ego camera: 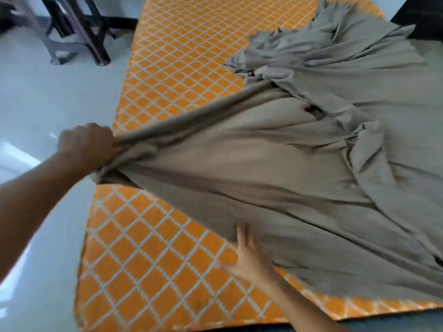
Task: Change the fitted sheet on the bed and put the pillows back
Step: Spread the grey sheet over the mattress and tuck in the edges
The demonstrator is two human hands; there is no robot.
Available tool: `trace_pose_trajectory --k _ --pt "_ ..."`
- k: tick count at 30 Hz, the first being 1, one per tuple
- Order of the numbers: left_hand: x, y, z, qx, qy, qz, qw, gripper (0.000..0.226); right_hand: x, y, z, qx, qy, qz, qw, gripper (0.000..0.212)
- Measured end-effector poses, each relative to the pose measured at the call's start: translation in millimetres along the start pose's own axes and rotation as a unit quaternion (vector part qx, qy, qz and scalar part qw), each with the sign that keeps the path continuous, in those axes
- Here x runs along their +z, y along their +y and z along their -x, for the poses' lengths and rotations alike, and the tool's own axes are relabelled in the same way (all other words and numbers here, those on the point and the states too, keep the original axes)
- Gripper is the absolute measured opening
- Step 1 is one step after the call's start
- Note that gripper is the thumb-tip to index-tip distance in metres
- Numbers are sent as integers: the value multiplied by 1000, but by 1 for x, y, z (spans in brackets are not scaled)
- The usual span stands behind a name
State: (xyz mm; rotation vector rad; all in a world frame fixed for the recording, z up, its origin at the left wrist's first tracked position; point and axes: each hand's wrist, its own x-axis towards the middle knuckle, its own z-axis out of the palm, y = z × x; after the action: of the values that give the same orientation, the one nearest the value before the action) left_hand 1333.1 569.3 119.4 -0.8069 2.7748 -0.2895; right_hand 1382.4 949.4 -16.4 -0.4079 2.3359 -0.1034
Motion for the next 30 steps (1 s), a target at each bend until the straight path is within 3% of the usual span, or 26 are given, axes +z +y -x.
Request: trace_pose_trajectory --k 1,3,6,8,10,11,12,13,14,15,17,18,19,21,22,23,25,27,28,30 --pt "-7 -10 16 24 -15 -10 1000 52 23 -3 -4 17 37 23 999 127" --pt "-4 -39 30 58 -45 -26 997 39 53 -4 -7 21 108 46 993 69" --pt "3 -77 31 50 -38 101 993 22 58 3 -17 44 224 25 973 7" --pt "-5 -81 28 84 4 283 955 18 49 7 -24 69 258 -34 963 11" --pt "-12 -80 30 110 -15 495 862 18 33 5 -19 62 262 -165 949 19" --pt "-15 -80 33 111 -27 591 799 25 30 2 -11 43 226 -207 951 29" --pt "-19 -82 35 96 -44 669 736 33 26 -5 4 2 141 -216 966 38" --pt "-22 -87 37 65 -44 712 697 39 24 -14 24 -37 5 -176 984 41" --pt "-23 -93 38 27 -38 725 687 41 27 -21 46 -54 -142 -98 983 35" --pt "-22 -102 35 -4 -28 703 710 40 31 -27 68 -56 -270 -30 961 26" --pt "-12 -125 28 -19 -36 528 848 42 45 -28 94 -9 -421 28 907 23" --pt "-6 -135 25 3 -65 410 910 44 57 -28 96 31 -437 22 899 29" --pt "1 -142 23 33 -99 319 942 46 58 -29 98 71 -427 46 900 31" --pt "22 -155 15 73 -160 272 946 48 54 -42 96 133 -348 101 923 40" --pt "33 -164 10 76 -188 315 927 47 49 -63 93 131 -309 136 932 45" --pt "42 -171 7 78 -216 407 884 45 39 -86 89 116 -268 158 943 47" --pt "56 -177 -1 81 -267 633 722 42 9 -140 65 97 -152 95 979 42" --pt "66 -179 -4 58 -296 761 574 28 -19 -195 29 107 30 -72 991 41" --pt "69 -179 3 67 -290 775 558 29 -35 -224 12 108 139 -148 973 43" --pt "80 -176 18 136 -270 735 607 28 -64 -280 -20 102 314 -276 903 45"
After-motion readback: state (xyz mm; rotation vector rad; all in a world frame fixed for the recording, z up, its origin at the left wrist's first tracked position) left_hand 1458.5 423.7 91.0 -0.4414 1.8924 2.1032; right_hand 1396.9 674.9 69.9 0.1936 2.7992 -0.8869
